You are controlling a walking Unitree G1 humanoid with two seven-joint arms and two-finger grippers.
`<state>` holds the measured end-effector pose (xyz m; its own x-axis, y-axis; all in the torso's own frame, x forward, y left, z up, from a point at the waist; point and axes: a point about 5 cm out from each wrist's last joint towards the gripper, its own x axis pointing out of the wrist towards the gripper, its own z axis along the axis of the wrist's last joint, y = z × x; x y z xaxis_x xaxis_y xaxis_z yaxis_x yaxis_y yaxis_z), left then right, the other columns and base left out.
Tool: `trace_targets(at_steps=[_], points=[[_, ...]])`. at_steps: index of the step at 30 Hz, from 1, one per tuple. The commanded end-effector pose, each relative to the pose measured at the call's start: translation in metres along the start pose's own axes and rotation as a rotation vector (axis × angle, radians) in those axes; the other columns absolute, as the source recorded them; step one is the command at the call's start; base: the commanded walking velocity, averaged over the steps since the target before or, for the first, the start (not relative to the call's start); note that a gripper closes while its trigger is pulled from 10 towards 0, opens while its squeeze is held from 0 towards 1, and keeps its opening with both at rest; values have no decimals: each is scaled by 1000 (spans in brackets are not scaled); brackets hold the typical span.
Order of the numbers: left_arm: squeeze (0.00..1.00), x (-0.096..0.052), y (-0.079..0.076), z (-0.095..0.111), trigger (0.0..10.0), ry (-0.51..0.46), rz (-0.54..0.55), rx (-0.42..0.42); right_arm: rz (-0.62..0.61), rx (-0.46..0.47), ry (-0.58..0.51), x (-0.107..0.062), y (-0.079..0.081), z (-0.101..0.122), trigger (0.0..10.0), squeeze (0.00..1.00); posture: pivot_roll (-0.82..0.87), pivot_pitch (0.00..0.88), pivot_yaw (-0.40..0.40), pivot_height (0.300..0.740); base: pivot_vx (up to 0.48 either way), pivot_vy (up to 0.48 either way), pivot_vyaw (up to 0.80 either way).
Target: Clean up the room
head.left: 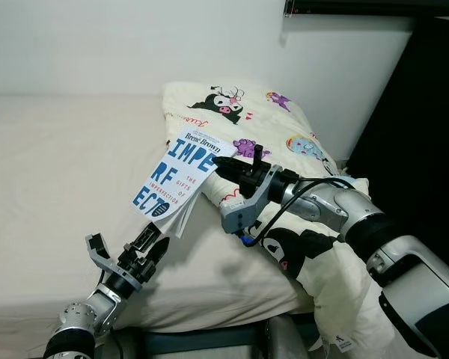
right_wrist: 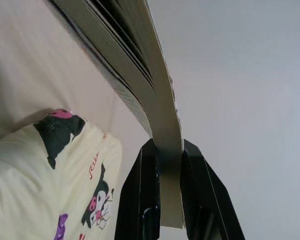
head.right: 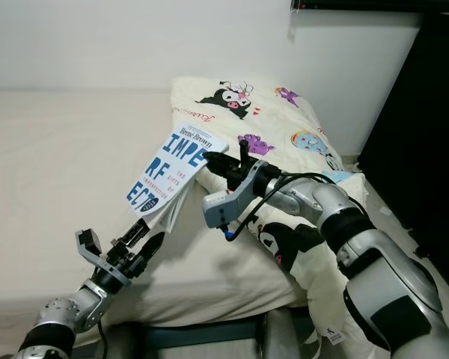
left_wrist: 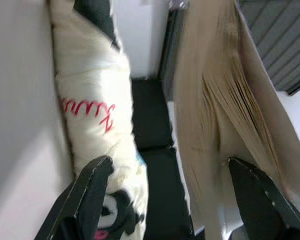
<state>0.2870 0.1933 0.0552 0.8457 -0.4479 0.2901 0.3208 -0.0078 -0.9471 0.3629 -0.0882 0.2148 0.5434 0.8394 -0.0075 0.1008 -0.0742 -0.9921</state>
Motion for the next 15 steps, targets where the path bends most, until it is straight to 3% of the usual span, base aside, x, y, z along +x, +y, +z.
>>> trace_targets(at_steps=[1,4,15], points=[[0,-15,-2,10,10000,-55,-55,-19,-33,10,-38,1,-7,4,0,0,20,0,-76,520,0,0,0],[0,-23,-3,11,10000,-71,-88,-25,-41,18,-24,0,-9,2,0,0,24,0,-80,520,0,0,0],[0,-30,0,-5,10000,-15,-128,-48,-48,17,-12,-2,-14,-1,0,0,19,0,-82,520,0,0,0]])
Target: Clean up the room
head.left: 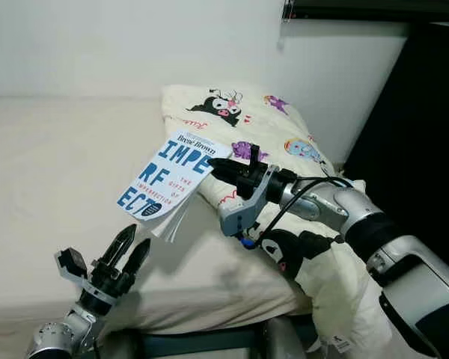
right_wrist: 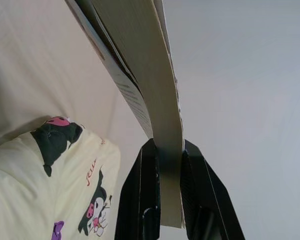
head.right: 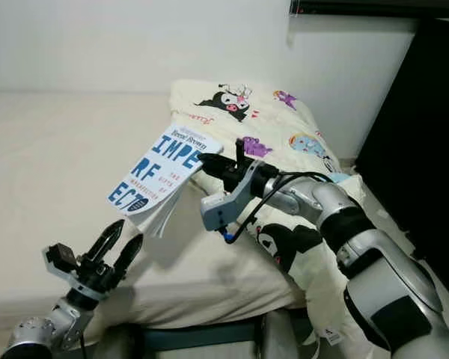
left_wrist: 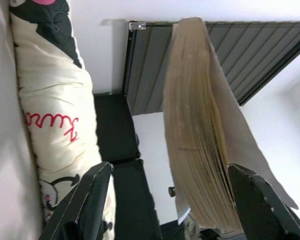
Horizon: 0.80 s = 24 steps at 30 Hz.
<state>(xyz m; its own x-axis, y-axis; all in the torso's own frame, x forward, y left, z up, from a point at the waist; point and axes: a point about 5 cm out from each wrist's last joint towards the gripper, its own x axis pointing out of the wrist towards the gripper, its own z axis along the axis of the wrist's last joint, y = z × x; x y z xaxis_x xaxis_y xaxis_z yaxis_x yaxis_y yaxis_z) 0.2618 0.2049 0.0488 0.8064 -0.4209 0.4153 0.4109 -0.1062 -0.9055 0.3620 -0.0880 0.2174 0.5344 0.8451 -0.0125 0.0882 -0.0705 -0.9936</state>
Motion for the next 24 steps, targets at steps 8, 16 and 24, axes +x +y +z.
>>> trace_targets(at_steps=[8,16,24], points=[[0,3,2,-1,10000,-27,-15,-1,-43,7,-22,0,-10,3,0,0,18,0,-86,520,0,0,0],[0,1,2,6,10000,-82,-5,24,1,39,-66,-2,4,14,0,0,17,0,-88,520,0,0,0],[0,-5,-1,5,10000,-53,-34,20,17,57,-77,-4,11,18,0,0,17,0,-92,520,0,0,0]])
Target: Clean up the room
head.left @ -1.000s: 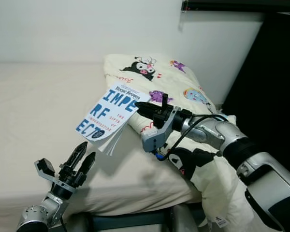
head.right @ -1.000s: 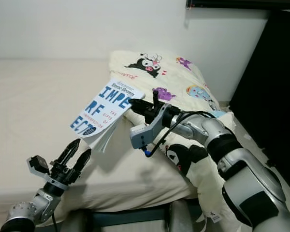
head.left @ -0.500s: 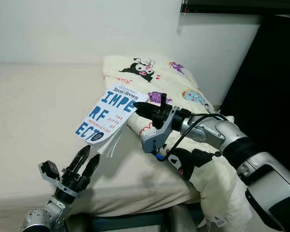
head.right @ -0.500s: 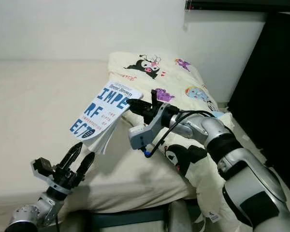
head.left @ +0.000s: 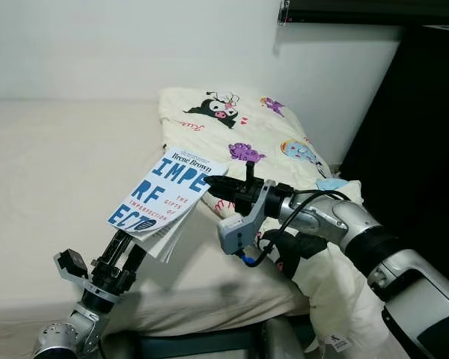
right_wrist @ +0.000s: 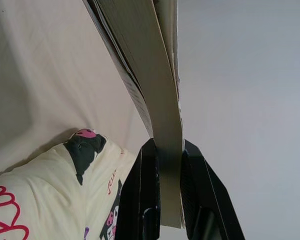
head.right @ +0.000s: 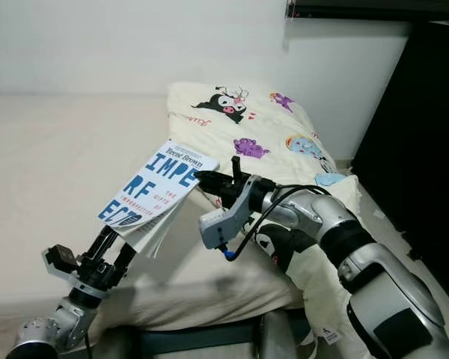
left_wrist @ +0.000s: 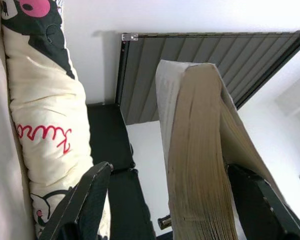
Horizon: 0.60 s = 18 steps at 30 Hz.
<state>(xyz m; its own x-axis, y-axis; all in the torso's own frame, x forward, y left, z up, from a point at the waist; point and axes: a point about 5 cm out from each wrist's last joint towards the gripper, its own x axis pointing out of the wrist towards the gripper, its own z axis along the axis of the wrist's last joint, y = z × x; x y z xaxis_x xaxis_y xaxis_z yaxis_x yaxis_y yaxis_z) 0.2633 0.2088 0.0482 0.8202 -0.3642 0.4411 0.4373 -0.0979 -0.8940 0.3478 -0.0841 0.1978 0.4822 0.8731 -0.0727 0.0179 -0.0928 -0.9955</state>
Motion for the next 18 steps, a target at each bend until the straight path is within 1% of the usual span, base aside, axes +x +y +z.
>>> trace_targets(at_steps=[1,3,5,10,13,18], points=[[0,-6,-1,1,10000,16,-13,-5,-40,4,-9,-1,-8,1,0,0,16,0,-89,520,0,0,0],[0,-10,-1,0,10000,26,-11,-11,-42,-1,0,-2,-10,-1,0,0,15,0,-88,520,0,0,0],[0,-10,-1,0,10000,26,-11,-11,-42,-1,0,-2,-10,-1,0,0,15,0,-88,520,0,0,0],[0,-19,2,-4,10000,48,11,-17,-48,-17,38,-9,-18,-11,0,0,15,0,-88,520,0,0,0],[0,-22,2,-4,10000,46,17,-20,-40,-16,36,-10,-17,-10,0,0,15,0,-88,520,0,0,0],[0,-25,2,-3,10000,42,18,-30,-10,-7,1,-9,-9,-3,0,0,9,0,-90,520,0,0,0]])
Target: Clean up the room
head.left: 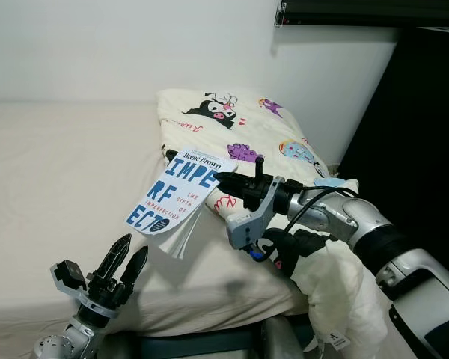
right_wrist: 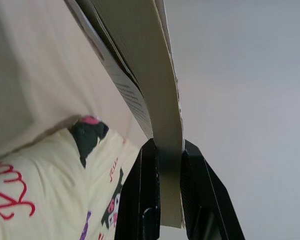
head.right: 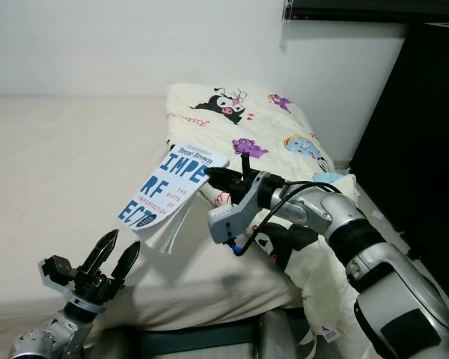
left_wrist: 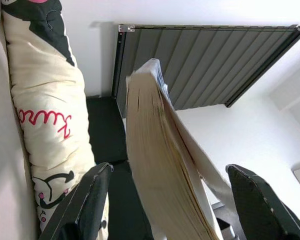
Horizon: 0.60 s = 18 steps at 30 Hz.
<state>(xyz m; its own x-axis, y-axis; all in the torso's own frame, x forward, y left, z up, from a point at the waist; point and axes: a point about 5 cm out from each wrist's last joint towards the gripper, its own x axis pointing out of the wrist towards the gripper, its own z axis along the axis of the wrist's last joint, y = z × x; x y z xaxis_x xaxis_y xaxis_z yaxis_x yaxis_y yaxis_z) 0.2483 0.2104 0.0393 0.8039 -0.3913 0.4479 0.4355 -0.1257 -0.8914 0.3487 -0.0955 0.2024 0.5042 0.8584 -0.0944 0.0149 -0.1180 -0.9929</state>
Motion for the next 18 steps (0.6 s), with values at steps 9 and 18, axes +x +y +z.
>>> trace_targets(at_steps=[9,18], points=[[0,-3,2,-1,10000,23,20,-10,-22,13,-60,5,-2,12,0,0,11,0,-96,520,0,0,0],[0,5,5,-9,10000,66,23,-16,-9,19,-81,6,1,17,0,0,7,0,-96,520,0,0,0]])
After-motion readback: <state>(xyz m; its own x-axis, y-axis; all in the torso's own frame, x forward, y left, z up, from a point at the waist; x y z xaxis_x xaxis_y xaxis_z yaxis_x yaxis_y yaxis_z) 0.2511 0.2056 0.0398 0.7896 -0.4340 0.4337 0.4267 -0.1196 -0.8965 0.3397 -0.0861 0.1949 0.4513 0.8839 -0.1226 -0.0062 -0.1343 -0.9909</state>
